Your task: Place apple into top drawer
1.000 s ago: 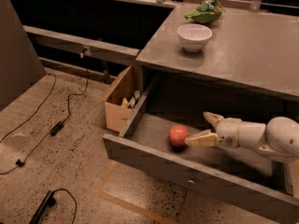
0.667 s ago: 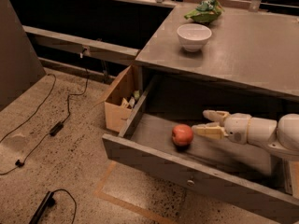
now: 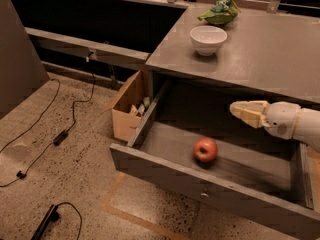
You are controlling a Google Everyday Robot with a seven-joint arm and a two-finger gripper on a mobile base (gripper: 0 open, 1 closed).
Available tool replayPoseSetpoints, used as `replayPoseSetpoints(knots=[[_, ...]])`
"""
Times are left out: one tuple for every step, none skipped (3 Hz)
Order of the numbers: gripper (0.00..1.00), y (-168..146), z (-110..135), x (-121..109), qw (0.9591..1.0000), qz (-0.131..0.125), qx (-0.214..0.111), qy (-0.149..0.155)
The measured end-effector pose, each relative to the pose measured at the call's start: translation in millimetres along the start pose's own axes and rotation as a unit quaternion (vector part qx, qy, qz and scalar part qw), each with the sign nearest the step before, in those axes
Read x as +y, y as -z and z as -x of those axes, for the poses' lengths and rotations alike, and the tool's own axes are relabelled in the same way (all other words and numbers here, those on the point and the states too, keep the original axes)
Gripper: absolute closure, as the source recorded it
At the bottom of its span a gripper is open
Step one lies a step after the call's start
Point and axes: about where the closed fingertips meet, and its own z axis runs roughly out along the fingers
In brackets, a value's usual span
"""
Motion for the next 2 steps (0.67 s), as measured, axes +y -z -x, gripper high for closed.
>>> replayPoseSetpoints(knots=[[1.0,25.7,59.7,-6.5,0.9989,-0.007,-0.047,0.0],[0.81,23.6,60.7,-6.9,0.9989,-0.007,-0.047,0.002]])
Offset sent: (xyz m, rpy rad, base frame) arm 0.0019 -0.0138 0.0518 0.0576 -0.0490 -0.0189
